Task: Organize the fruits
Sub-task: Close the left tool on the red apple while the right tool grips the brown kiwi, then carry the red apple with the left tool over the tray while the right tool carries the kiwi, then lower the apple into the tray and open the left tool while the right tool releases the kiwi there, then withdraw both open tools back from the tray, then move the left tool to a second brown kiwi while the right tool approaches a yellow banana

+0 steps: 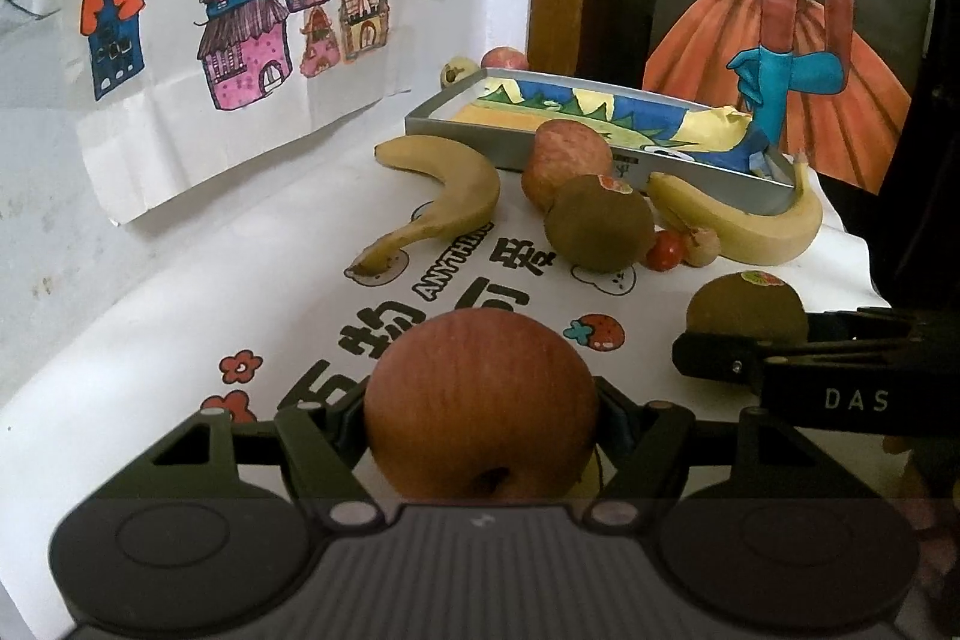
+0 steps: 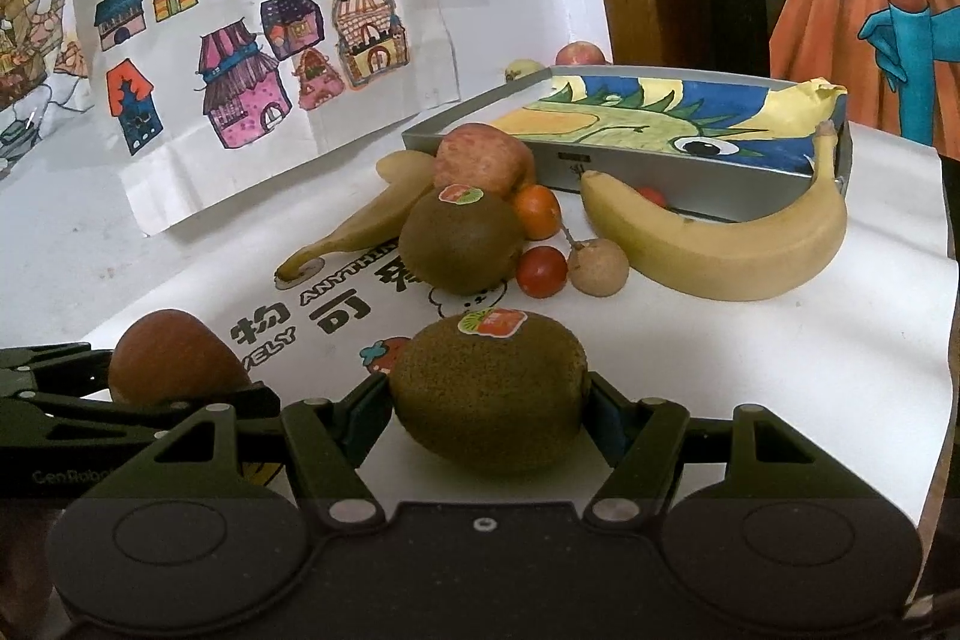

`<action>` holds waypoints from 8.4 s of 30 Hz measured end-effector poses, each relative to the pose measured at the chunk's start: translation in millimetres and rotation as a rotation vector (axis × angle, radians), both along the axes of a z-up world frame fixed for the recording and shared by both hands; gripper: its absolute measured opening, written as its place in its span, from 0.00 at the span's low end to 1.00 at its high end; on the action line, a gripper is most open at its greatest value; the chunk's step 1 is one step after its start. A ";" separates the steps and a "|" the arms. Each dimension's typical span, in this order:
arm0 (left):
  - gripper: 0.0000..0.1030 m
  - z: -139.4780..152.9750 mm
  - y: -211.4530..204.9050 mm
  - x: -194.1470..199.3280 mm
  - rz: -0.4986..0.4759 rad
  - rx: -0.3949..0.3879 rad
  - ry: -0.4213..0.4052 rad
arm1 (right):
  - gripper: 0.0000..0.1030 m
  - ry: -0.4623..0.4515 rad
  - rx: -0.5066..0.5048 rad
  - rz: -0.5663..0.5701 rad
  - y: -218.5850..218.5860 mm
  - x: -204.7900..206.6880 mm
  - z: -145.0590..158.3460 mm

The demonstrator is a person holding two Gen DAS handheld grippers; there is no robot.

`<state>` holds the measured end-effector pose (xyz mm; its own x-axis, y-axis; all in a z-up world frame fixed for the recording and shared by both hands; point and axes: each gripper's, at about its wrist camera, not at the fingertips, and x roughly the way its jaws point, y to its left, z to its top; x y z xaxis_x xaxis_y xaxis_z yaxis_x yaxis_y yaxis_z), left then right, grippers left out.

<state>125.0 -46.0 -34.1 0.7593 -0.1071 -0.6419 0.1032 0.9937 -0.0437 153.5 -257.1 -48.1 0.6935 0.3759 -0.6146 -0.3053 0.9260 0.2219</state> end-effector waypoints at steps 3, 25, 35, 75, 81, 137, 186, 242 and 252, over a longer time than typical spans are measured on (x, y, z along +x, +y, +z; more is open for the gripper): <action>0.73 2.0 0.3 -1.5 -0.004 -0.005 -0.007 | 0.68 0.000 0.006 0.006 1.1 -0.8 0.5; 0.73 121.8 2.6 29.0 -0.051 -0.017 -0.179 | 0.68 -0.142 0.094 -0.003 -19.2 7.5 62.3; 0.73 155.0 -22.2 71.1 -0.101 -0.035 -0.306 | 0.68 -0.255 0.078 -0.046 -36.9 36.3 96.0; 0.73 16.0 -94.1 267.7 -0.111 -0.120 -0.004 | 0.68 -0.153 -0.131 -0.198 -68.7 172.4 15.2; 0.73 13.4 -94.5 272.8 -0.114 -0.126 0.035 | 0.68 -0.079 -0.040 -0.126 -86.7 185.8 15.9; 0.93 45.1 -77.1 240.2 -0.109 -0.149 -0.034 | 0.94 -0.231 -0.056 -0.113 -113.0 138.3 79.6; 1.00 59.1 29.9 -73.0 -0.045 -0.129 -0.267 | 0.99 -0.344 -0.069 -0.306 -14.3 -166.1 78.2; 1.00 37.9 -21.8 60.4 -0.077 -0.028 -0.126 | 0.99 -0.225 -0.173 -0.293 -51.0 -13.6 44.9; 1.00 19.1 -31.0 84.8 -0.101 -0.014 -0.088 | 0.99 -0.179 -0.143 -0.245 -65.0 18.3 27.4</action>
